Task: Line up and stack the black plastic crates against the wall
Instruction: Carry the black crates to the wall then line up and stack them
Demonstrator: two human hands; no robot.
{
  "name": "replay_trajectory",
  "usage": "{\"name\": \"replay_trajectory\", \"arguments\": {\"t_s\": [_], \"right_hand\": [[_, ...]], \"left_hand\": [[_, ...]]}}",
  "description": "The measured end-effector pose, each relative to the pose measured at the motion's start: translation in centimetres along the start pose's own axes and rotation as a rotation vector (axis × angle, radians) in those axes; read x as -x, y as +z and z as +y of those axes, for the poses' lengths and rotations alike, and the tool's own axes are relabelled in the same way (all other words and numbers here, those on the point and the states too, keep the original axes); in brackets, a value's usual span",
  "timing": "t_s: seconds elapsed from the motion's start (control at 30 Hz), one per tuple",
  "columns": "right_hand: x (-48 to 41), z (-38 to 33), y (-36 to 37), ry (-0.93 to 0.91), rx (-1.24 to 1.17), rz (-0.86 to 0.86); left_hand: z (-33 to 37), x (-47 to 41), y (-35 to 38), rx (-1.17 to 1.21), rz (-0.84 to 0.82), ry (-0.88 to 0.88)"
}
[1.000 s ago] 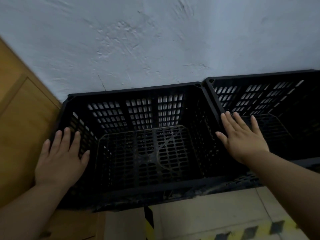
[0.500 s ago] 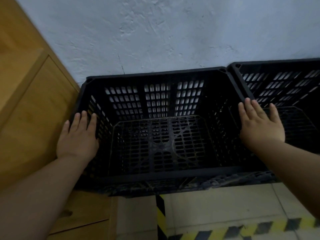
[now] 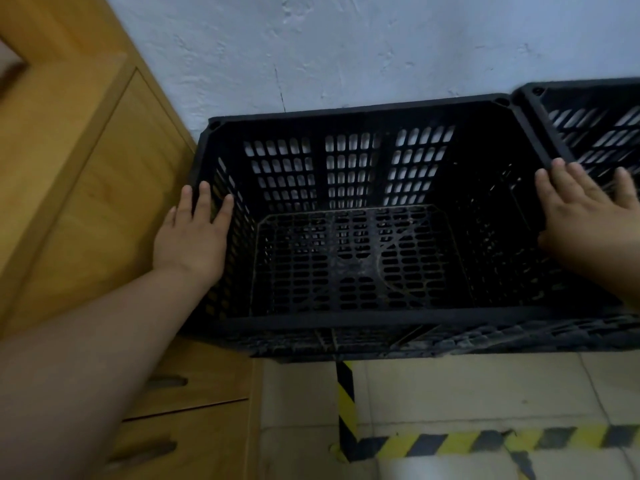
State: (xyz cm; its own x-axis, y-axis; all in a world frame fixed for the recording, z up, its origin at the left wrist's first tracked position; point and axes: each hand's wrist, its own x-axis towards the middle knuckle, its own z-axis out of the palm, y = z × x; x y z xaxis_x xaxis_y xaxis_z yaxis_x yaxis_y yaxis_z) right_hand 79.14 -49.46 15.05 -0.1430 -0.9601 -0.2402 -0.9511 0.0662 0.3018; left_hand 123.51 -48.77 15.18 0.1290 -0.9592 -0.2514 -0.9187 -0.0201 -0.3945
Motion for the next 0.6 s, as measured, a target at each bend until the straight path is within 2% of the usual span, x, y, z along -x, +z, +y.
{"name": "replay_trajectory", "arguments": {"t_s": [0.2, 0.6], "right_hand": [[-0.6, 0.3, 1.0, -0.011, 0.033, 0.039], [0.2, 1.1, 2.7, 0.011, 0.068, 0.056]], "left_hand": [[-0.3, 0.4, -0.1, 0.137, 0.026, -0.009], [0.1, 0.9, 0.0, 0.178, 0.068, 0.037]]}}
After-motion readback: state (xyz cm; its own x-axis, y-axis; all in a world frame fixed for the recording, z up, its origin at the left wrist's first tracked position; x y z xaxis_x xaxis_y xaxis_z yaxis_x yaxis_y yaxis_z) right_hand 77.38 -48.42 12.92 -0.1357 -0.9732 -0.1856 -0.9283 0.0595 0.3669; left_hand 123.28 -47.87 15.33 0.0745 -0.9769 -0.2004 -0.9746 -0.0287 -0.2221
